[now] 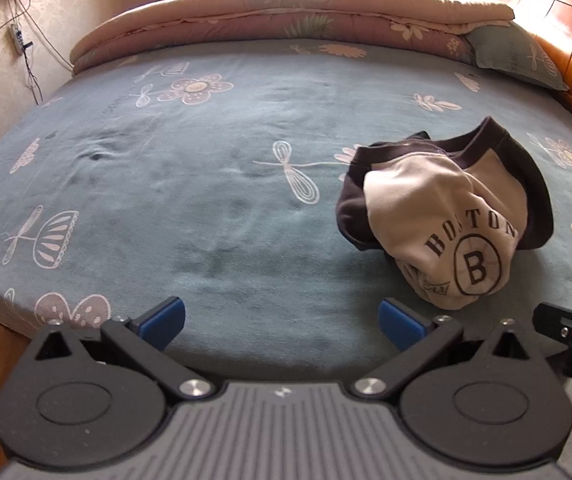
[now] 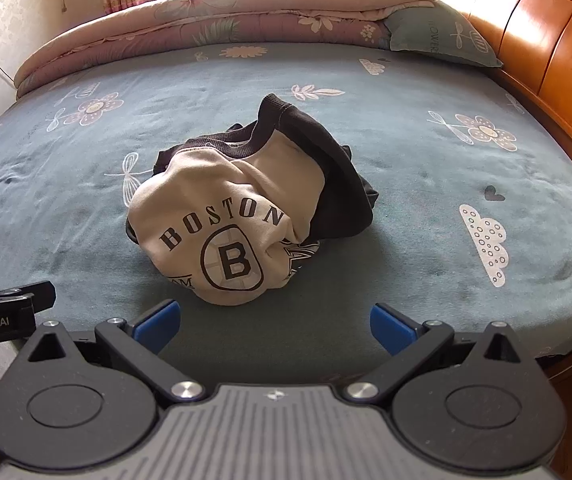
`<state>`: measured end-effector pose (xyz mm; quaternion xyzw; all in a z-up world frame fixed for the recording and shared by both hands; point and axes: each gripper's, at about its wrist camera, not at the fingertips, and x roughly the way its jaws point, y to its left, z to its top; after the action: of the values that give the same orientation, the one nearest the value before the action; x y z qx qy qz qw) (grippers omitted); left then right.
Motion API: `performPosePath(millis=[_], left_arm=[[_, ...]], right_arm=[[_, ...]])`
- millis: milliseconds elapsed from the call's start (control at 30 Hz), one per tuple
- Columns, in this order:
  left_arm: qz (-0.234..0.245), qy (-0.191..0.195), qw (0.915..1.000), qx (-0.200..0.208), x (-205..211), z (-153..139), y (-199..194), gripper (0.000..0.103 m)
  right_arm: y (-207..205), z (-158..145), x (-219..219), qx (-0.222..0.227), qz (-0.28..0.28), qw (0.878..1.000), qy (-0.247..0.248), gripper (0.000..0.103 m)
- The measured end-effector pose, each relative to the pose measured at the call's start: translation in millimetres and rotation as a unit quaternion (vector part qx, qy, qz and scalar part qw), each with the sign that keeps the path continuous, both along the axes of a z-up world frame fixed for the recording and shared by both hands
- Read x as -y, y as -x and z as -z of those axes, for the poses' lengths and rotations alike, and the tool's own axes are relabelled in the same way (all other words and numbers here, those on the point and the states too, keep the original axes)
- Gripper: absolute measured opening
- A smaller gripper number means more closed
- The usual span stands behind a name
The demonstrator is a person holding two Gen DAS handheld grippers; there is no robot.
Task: Fold clothes
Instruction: 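Move both grippers toward the crumpled BOSTON sweatshirt on the bed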
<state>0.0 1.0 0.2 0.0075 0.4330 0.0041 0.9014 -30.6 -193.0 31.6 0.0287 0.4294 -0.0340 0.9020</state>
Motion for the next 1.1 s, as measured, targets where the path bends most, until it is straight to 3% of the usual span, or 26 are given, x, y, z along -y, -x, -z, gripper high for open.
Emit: performPosePath(millis=[267, 433, 1100], left_arm=[[0.01, 0.019, 0.9997, -0.013, -14, -3, 0, 0.102], [0.007, -0.003, 0.9999, -0.01, 5, 3, -1, 0.102], [0.012, -0.003, 0.9998, -0.016, 3, 3, -2, 0.102]], right_arm=[[0, 0, 2, 0.002, 0.001, 1.0, -0.008, 0.103], [0, 0, 2, 0.001, 0.002, 1.0, -0.008, 0.103], [-1, 0, 3, -0.003, 0.004, 1.0, -0.008, 0.103]])
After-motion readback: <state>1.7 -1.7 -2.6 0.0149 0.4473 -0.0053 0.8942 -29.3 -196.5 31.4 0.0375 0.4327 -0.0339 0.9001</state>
